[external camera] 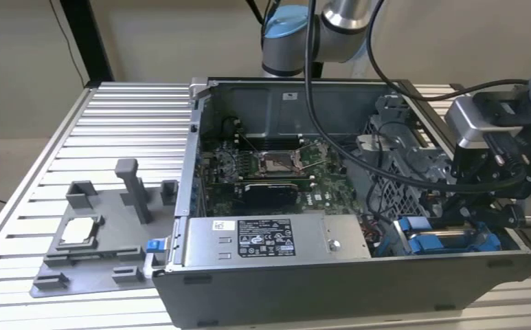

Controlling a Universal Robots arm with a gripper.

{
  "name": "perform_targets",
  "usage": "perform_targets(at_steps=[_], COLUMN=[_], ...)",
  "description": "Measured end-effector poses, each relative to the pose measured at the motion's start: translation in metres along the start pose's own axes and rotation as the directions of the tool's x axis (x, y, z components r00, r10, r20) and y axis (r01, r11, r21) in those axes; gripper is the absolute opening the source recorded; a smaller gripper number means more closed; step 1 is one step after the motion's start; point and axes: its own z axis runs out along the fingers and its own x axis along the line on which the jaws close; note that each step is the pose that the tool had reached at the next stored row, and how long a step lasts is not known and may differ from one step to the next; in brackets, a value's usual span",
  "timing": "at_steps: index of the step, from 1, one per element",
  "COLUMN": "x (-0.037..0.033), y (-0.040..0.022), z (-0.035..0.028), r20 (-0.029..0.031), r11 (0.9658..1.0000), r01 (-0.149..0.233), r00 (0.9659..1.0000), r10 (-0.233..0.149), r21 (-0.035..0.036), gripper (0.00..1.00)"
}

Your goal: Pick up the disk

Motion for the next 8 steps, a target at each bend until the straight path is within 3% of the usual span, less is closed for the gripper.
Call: perform_targets(at_steps=[8], x=[0.0003], y=[0.0019], z=[0.0013], r20=[0.0002], r11=[1.0000], r01=[0.003], r00=[1.0000], r10=[-0.003], r21=[-0.0003], gripper=[0.00])
